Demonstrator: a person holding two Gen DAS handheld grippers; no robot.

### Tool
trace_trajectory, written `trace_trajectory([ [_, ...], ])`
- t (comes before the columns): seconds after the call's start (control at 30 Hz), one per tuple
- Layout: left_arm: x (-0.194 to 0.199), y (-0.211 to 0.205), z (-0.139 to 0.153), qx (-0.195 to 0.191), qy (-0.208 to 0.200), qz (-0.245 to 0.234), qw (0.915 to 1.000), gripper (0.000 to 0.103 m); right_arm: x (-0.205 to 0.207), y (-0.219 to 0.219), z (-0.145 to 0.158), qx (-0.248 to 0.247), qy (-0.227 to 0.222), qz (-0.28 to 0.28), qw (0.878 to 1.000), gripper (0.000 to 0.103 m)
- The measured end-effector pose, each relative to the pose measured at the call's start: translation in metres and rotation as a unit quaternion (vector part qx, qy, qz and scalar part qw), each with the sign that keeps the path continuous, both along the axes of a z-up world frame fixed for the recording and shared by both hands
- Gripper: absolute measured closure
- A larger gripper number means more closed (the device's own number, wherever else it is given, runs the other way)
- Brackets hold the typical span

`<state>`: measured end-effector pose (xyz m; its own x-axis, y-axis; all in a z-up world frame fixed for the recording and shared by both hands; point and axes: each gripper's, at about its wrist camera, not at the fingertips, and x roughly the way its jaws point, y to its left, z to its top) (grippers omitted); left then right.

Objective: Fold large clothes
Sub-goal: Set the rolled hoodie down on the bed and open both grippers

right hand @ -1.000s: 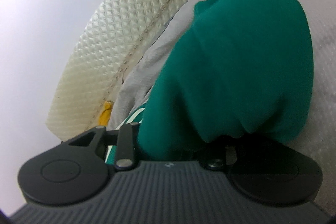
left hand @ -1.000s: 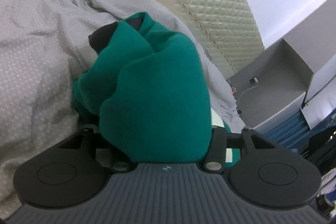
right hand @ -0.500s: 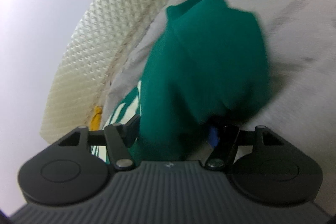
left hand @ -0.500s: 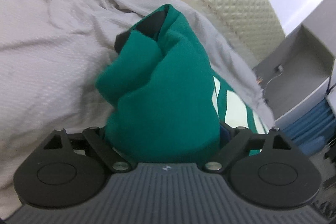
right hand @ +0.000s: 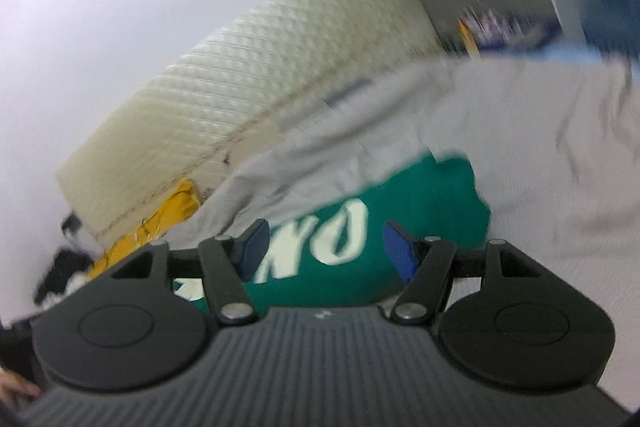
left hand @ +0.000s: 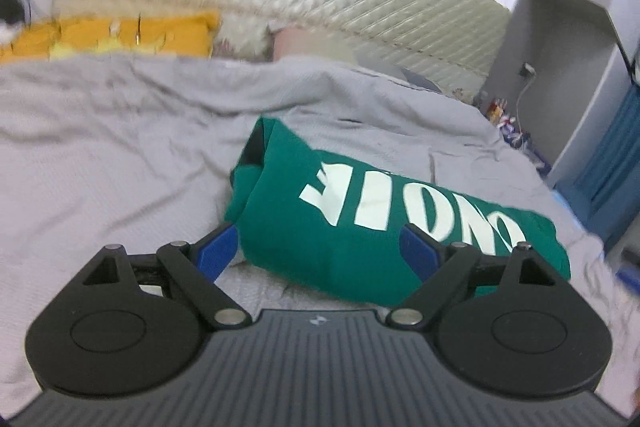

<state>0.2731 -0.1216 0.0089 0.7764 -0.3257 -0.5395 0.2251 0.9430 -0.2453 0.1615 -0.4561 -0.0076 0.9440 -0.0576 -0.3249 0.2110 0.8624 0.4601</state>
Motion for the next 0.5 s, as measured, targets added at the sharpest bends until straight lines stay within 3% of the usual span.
trace_trajectory([
  [0.13, -0.055, -0.003, 0.032, 0.022, -0.032, -0.015, 0.9991, 0.012, -0.036, 0.035, 0.046, -0.066, -0.022, 0.016, 0.997, 0.036],
  [0.27, -0.107, -0.003, 0.054, 0.034, -0.055, -0.028, 0.9975, 0.012, -0.073, 0.063, 0.072, -0.104, -0.032, 0.028, 0.994, 0.037],
  [0.5, -0.189, -0.004, 0.067, 0.058, -0.088, -0.054, 0.9930, 0.012, -0.127, 0.102, 0.087, -0.142, -0.034, 0.041, 0.988, 0.036],
])
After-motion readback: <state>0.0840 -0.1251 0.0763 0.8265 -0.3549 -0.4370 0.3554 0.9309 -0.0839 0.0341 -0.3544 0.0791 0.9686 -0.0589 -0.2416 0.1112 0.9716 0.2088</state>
